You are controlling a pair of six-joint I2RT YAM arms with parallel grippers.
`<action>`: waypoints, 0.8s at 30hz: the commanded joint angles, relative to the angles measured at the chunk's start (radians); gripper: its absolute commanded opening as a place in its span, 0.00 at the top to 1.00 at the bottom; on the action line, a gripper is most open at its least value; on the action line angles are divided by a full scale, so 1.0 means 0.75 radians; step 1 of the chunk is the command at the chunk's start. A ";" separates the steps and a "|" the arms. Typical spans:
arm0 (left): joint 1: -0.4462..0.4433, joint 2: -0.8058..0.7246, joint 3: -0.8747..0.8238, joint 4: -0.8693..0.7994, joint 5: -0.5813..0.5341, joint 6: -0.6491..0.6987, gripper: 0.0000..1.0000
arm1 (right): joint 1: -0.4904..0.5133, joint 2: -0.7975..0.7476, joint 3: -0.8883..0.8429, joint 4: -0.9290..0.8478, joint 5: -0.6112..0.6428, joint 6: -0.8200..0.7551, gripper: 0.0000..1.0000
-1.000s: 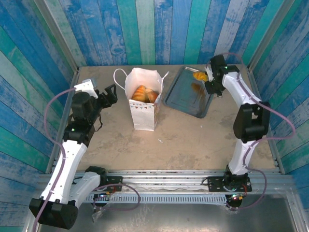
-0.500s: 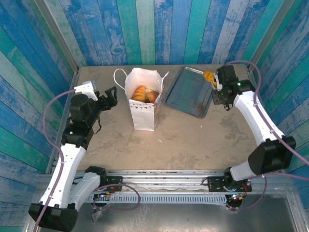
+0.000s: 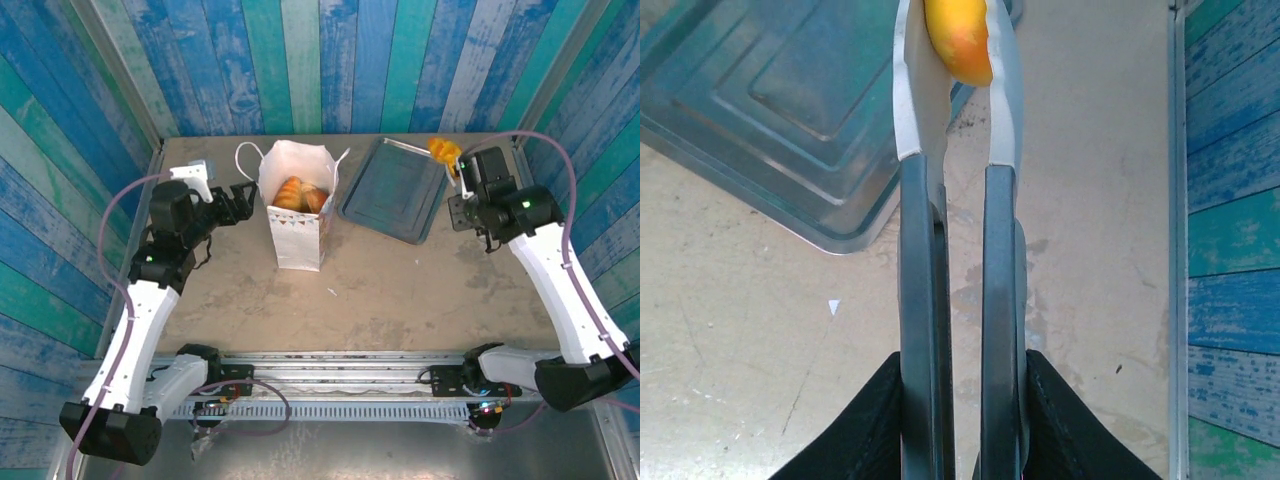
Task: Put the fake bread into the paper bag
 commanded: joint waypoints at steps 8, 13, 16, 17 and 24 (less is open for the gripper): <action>-0.004 0.097 0.011 -0.017 0.143 -0.016 0.03 | 0.190 -0.033 0.227 -0.180 0.174 0.117 0.71; -0.004 0.139 0.001 0.035 0.241 -0.052 0.01 | 0.317 0.012 0.337 -0.240 0.288 0.157 0.71; -0.004 0.164 0.008 0.050 0.265 -0.073 0.00 | 0.424 0.044 0.412 -0.247 0.321 0.171 0.71; -0.004 0.168 0.005 0.059 0.268 -0.081 0.00 | 0.445 0.055 0.435 -0.248 0.327 0.173 0.71; -0.004 0.209 -0.010 0.140 0.280 -0.136 0.01 | 0.642 0.197 0.661 -0.207 0.390 0.110 0.71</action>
